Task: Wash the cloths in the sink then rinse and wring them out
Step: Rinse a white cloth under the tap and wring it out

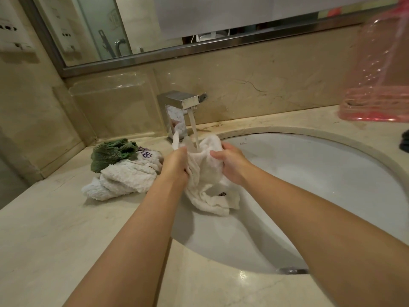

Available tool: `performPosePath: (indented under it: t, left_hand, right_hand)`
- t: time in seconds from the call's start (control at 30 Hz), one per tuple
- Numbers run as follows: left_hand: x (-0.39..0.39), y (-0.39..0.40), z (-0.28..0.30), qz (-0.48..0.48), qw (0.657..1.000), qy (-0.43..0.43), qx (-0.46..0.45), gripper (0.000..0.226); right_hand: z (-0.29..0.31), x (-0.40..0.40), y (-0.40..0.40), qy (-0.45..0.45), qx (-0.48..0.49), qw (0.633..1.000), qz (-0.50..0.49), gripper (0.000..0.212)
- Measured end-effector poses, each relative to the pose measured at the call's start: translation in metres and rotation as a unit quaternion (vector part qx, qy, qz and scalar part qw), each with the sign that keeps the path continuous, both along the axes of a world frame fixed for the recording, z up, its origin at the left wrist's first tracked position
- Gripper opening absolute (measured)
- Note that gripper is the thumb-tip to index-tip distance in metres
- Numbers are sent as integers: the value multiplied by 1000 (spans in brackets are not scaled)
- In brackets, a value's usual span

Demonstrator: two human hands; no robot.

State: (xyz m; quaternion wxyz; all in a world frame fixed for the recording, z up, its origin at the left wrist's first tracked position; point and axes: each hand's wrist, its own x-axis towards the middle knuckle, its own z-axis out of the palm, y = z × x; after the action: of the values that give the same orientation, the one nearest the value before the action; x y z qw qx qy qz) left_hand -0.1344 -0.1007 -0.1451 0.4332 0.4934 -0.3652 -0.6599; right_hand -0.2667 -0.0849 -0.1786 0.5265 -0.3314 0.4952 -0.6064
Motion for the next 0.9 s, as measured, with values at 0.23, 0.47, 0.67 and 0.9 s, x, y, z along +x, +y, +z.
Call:
performPosePath:
  t: [0.23, 0.47, 0.67, 0.9]
  left_hand:
    - [-14, 10, 2, -78, 995, -38, -56, 53]
    - [-12, 1, 4, -82, 994, -76, 10, 74]
    - [-20, -6, 1, -115, 973, -148, -133, 42]
    - [-30, 6, -3, -57, 947, -221, -227, 33]
  right_hand:
    - [-3, 6, 7, 105, 5, 994, -43, 32]
    - [-12, 9, 6, 180, -4, 980, -90, 29]
    - [-8, 9, -1, 149, -1, 982, -117, 28]
    - [-4, 14, 3, 159, 8, 982, -102, 26]
